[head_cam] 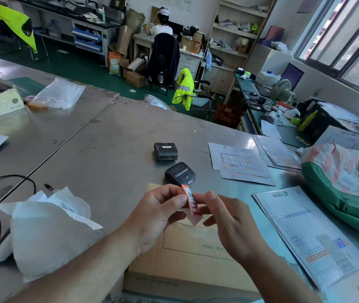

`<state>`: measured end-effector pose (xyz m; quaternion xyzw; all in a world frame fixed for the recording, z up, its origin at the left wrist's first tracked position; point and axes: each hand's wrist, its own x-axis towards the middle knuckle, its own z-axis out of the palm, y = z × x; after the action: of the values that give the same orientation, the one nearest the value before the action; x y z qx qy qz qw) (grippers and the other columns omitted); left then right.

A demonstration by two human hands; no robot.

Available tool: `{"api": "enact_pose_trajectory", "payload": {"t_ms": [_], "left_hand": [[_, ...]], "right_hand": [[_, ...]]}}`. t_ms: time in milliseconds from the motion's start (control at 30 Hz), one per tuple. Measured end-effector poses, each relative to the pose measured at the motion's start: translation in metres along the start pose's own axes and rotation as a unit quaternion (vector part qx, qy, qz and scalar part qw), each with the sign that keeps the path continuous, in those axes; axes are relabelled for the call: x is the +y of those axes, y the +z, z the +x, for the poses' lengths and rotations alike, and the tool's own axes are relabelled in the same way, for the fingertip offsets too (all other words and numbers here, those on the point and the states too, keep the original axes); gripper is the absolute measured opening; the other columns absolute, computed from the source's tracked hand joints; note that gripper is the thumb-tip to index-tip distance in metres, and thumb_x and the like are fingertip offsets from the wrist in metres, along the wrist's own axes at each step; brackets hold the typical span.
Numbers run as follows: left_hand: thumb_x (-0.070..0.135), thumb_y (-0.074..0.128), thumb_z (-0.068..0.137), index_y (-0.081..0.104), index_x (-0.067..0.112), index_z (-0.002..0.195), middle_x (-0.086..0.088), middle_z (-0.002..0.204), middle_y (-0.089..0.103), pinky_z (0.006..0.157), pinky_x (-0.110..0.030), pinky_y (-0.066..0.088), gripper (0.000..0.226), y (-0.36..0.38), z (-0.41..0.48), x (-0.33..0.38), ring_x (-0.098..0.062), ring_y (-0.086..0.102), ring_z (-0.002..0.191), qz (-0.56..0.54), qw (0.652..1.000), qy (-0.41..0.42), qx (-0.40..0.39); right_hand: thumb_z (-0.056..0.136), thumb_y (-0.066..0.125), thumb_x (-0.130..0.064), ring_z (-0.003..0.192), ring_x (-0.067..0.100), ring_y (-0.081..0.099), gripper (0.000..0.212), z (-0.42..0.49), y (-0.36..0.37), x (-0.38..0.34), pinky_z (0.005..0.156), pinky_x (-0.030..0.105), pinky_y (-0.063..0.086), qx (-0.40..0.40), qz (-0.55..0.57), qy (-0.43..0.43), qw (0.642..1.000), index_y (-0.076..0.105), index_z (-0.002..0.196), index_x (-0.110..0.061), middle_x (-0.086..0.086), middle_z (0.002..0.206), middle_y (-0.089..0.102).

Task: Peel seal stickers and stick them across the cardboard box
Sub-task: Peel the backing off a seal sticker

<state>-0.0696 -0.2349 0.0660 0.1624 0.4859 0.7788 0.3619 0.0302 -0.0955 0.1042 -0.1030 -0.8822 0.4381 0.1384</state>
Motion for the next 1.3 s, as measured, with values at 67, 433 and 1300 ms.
{"api": "enact_pose_trajectory", "payload": {"t_ms": [67, 433, 1300], "left_hand": [[0.013, 0.059, 0.091, 0.061, -0.001, 0.103, -0.002, 0.087, 0.076, 0.071, -0.020, 0.052, 0.019, 0.003, 0.000, -0.002, -0.012, 0.069, 0.082, 0.000, 1.000, 0.003, 0.012], [0.002, 0.055, 0.093, 0.066, 0.000, 0.090, -0.005, 0.077, 0.075, 0.067, -0.021, 0.054, 0.011, 0.012, 0.002, -0.004, -0.016, 0.070, 0.074, -0.006, 0.999, 0.013, 0.033], [0.007, 0.063, 0.091, 0.067, -0.009, 0.103, -0.032, 0.104, 0.068, 0.080, -0.031, 0.060, 0.020, 0.014, 0.007, -0.003, -0.026, 0.068, 0.084, 0.052, 0.997, -0.006, 0.063]], "right_hand": [[0.084, 0.025, -0.085, 0.083, 0.043, 0.063, 0.096, 0.000, 0.001, 0.001, 0.068, 0.060, 0.051, -0.002, -0.006, 0.010, 1.000, 0.069, 0.097, -0.001, 0.022, 0.083, 0.069], [0.096, 0.024, -0.061, 0.081, 0.026, 0.070, 0.071, -0.002, 0.002, 0.003, 0.073, 0.055, 0.053, -0.004, -0.005, 0.004, 1.000, 0.074, 0.094, -0.010, 0.004, 0.079, 0.074], [0.099, 0.031, -0.047, 0.096, 0.022, 0.072, 0.049, -0.007, -0.001, 0.001, 0.075, 0.041, 0.060, -0.010, 0.083, -0.046, 0.995, 0.075, 0.113, -0.031, 0.000, 0.096, 0.078]]}}
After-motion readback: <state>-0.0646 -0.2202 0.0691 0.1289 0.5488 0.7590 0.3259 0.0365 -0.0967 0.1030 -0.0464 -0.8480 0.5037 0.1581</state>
